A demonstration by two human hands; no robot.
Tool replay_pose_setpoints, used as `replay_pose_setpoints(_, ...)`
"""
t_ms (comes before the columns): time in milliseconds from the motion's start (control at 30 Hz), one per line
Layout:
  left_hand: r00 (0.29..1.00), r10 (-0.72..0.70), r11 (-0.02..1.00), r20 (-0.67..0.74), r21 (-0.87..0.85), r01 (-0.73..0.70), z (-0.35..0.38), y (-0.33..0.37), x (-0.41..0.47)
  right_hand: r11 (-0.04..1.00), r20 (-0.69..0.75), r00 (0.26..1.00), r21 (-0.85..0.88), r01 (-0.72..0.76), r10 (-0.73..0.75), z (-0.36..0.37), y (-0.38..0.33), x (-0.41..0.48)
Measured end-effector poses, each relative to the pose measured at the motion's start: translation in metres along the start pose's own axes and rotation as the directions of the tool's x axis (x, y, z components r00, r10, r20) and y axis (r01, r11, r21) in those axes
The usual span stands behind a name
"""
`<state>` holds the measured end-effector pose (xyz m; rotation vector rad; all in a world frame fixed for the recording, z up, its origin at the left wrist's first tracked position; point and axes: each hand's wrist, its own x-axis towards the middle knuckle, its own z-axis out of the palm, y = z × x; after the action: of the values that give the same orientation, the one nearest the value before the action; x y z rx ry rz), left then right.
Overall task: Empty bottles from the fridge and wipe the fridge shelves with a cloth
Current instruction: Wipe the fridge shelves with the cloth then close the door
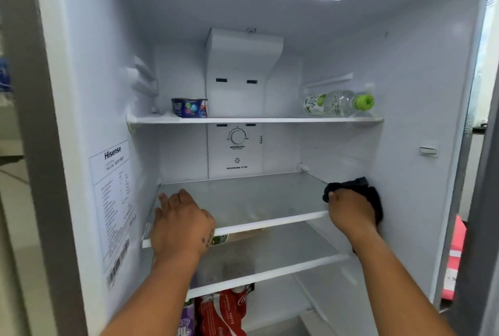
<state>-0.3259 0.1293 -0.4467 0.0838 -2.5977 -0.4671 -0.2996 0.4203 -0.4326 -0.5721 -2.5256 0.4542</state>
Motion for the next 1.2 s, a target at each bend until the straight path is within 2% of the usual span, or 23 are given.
replay_pose_setpoints(100,1.0,0.008,1.0,-0.011,-0.006,-0.008,0.0,0.0,0.0,0.983,0.005,0.983,0.007,0.185,-0.185,0.016,-0.038,-0.018)
replay_pose_setpoints(200,1.0,0.014,1.0,-0.007,-0.018,-0.014,-0.001,0.0,-0.001,0.931,-0.044,0.933,0.067,0.359,-0.357,0.028,-0.075,-0.049)
replay_pose_setpoints(333,0.999,0.038,0.998,-0.01,-0.058,-0.039,0.0,-0.003,0.0,0.848,-0.053,0.906,0.334,0.412,-0.419,0.029,-0.084,-0.074)
replay_pose_setpoints(400,0.998,0.054,0.994,-0.025,-0.093,-0.056,0.0,-0.004,-0.001,0.773,-0.006,0.918,0.536,0.338,-0.398,0.023,-0.08,-0.084)
replay_pose_setpoints(433,0.998,0.06,0.991,-0.035,-0.117,-0.064,-0.001,-0.004,-0.002,0.696,0.047,0.927,0.675,0.246,-0.373,0.018,-0.079,-0.089)
replay_pose_setpoints(467,0.995,0.077,0.987,-0.061,-0.138,-0.084,-0.002,-0.004,-0.004,0.569,0.113,0.932,0.815,0.112,-0.344,0.013,-0.077,-0.095)
replay_pose_setpoints(533,0.975,0.145,0.96,-0.17,-0.215,-0.18,-0.002,-0.004,-0.012,0.219,0.271,0.907,0.954,-0.207,-0.322,0.006,-0.072,-0.104)
replay_pose_setpoints(567,0.959,0.172,0.914,-0.225,-0.326,-0.241,-0.003,-0.003,-0.02,0.05,0.336,0.878,0.939,-0.34,-0.34,0.005,-0.069,-0.109)
replay_pose_setpoints(633,0.945,0.186,0.701,-0.27,-0.638,-0.32,-0.004,0.003,-0.044,-0.149,0.429,0.817,0.845,-0.514,-0.386,0.003,-0.062,-0.124)
replay_pose_setpoints(667,0.956,0.163,0.555,-0.244,-0.778,-0.293,-0.003,0.008,-0.059,-0.203,0.463,0.786,0.794,-0.573,-0.409,0.003,-0.059,-0.131)
replay_pose_setpoints(733,0.994,0.092,0.242,-0.06,-0.967,-0.081,0.003,0.011,-0.088,-0.275,0.511,0.714,0.685,-0.674,-0.479,0.005,-0.056,-0.146)
replay_pose_setpoints(800,0.97,0.12,-0.015,0.211,-0.977,0.214,0.012,0.007,-0.112,-0.283,0.518,0.661,0.629,-0.724,-0.543,0.006,-0.05,-0.16)
replay_pose_setpoints(833,0.928,0.186,-0.078,0.324,-0.936,0.343,0.017,0.0,-0.123,-0.264,0.512,0.643,0.627,-0.733,-0.57,0.009,-0.046,-0.167)
replay_pose_setpoints(900,0.841,0.342,-0.133,0.419,-0.864,0.485,0.029,-0.016,-0.142,-0.238,0.507,0.606,0.613,-0.753,-0.613,0.017,-0.039,-0.181)
replay_pose_setpoints(933,0.805,0.403,-0.129,0.435,-0.844,0.52,0.035,-0.024,-0.15,-0.235,0.512,0.606,0.613,-0.754,-0.609,0.022,-0.036,-0.186)
replay_pose_setpoints(1033,0.737,0.511,-0.058,0.443,-0.838,0.543,0.047,-0.045,-0.173,-0.222,0.508,0.674,0.686,-0.693,-0.537,0.038,-0.025,-0.201)
replay_pose_setpoints(1133,0.744,0.464,0.071,0.481,-0.857,0.51,0.051,-0.058,-0.181,-0.162,0.515,0.741,0.764,-0.625,-0.431,0.042,-0.017,-0.205)
replay_pose_setpoints(1167,0.758,0.416,0.103,0.502,-0.854,0.51,0.051,-0.063,-0.182,-0.088,0.52,0.771,0.806,-0.586,-0.368,0.045,-0.012,-0.205)
replay_pose_setpoints(1200,0.772,0.371,0.124,0.516,-0.851,0.51,0.052,-0.067,-0.184,0.067,0.509,0.81,0.855,-0.514,-0.29,0.045,-0.006,-0.204)
